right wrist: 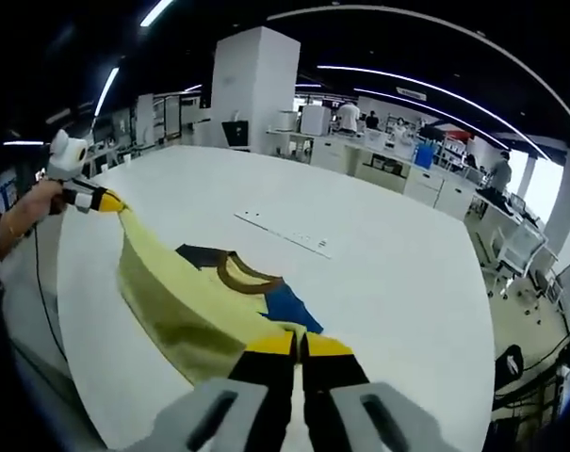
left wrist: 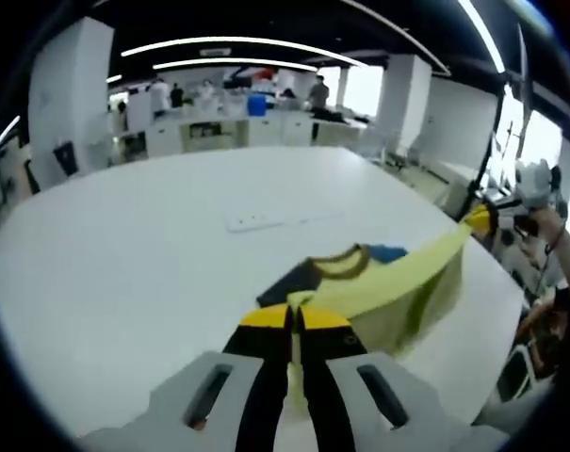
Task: Fold the garment on the visible template until the final outline fits inside the template.
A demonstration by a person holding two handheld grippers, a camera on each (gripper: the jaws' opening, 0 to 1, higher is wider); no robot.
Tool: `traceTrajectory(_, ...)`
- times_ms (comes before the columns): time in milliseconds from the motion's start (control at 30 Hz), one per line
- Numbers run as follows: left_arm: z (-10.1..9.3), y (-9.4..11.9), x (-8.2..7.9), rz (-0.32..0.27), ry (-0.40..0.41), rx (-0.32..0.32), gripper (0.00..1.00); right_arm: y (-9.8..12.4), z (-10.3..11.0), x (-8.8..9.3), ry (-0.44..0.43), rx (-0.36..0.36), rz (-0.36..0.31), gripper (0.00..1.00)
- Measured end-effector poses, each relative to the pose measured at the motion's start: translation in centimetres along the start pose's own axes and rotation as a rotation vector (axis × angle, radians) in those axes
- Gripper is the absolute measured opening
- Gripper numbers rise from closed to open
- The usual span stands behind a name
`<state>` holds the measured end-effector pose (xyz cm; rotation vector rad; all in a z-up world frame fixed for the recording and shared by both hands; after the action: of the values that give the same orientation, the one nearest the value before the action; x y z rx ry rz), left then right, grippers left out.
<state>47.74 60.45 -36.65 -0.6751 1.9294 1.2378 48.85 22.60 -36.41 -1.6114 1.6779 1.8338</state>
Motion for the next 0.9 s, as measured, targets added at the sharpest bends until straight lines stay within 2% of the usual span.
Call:
traceTrajectory(133, 1.1, -1.3, -0.7, -0.017, 0.011, -0.012, 0.00, -0.7, 0.0, -0.2, 0.005, 0.000, -0.005, 0.00)
traceTrajectory(433, 1.9, -3.8, -2.0, -0.090, 0.030, -0.040, 0.00, -2.8, -1.2, -0.6, 0.008, 0.010, -0.010, 0.00)
traceTrajectory(767, 2.5, -6.1, -1.7, -0.127, 0.044, -0.075, 0.00, -5.6, -2.4, -0.8, 0.004, 0.016, -0.010, 0.00)
traceTrajectory(900, 3.1, -7.5, -1.9, -0.140, 0.061, -0.089, 0.00, -7.0, -3.0, -0.5, -0.035, 0.021, -0.009, 0.00)
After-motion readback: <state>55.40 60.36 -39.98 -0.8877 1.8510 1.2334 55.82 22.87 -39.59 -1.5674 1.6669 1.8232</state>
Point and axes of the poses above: the point that each gripper's makers call its tool centre point, and the gripper's own axes: y roughly backward along the fingers, z roughly to its left, x roughly out of its underside, the point moved 4 cm from there along y, roughly backward along the fingers, and after that the axes turned 10 degrees about y, right-handed, at the moved point
